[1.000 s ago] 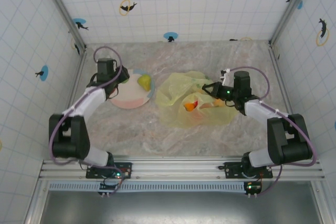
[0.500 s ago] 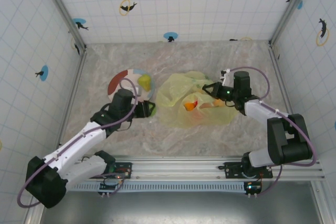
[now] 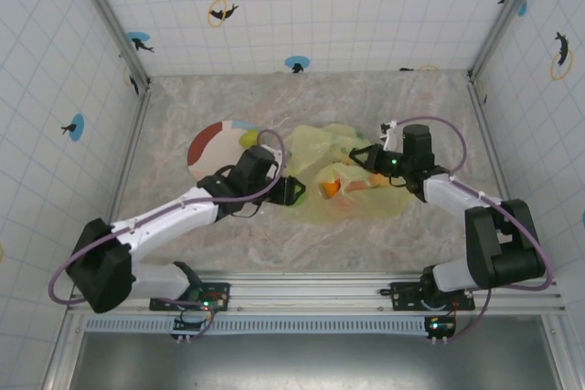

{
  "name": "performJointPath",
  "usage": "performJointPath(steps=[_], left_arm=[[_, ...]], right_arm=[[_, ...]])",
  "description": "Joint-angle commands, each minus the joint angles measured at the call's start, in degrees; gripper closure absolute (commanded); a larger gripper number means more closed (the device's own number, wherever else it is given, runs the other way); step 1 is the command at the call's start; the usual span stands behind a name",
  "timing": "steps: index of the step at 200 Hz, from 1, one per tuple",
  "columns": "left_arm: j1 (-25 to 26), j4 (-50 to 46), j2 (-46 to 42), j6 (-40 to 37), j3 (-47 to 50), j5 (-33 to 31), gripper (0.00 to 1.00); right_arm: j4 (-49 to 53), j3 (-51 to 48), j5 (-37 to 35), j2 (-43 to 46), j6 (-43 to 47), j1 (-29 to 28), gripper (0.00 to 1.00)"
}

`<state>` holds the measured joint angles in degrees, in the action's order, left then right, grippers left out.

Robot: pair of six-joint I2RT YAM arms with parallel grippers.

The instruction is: Place the fruits into the plastic bag

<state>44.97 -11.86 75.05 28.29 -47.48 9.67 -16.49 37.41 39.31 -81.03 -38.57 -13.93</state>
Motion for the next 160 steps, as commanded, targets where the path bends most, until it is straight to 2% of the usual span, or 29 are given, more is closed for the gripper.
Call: performJointPath(steps=[1, 41, 72, 134, 160], left_arm=[[0.11, 5.25, 3.27, -1.94, -2.31, -4.28, 0.37], [0.12, 15.32, 9.72, 1.51, -3.88, -6.04, 0.36], [0.51, 23.01, 14.22, 5.35, -4.59, -4.94, 0.36], [5.42, 28.8, 21.2, 9.4, -6.49, -3.37, 0.32], [6.81, 31.54, 22.8, 11.0, -6.21, -0.61, 0.3]], right_arm=[[0.9, 1.26, -0.45, 1.84, 0.68, -0.42, 1.0], [1.11, 2.23, -0.46, 1.42, 0.33, -1.06, 1.0], [1.26, 2.93, -0.84, 1.06, 0.33, -2.05, 1.0], [0.76, 3.11, -3.38, 2.36, -0.41, -2.03, 1.0], [0.43, 3.37, -4.59, 3.08, -0.96, -1.56, 1.0]])
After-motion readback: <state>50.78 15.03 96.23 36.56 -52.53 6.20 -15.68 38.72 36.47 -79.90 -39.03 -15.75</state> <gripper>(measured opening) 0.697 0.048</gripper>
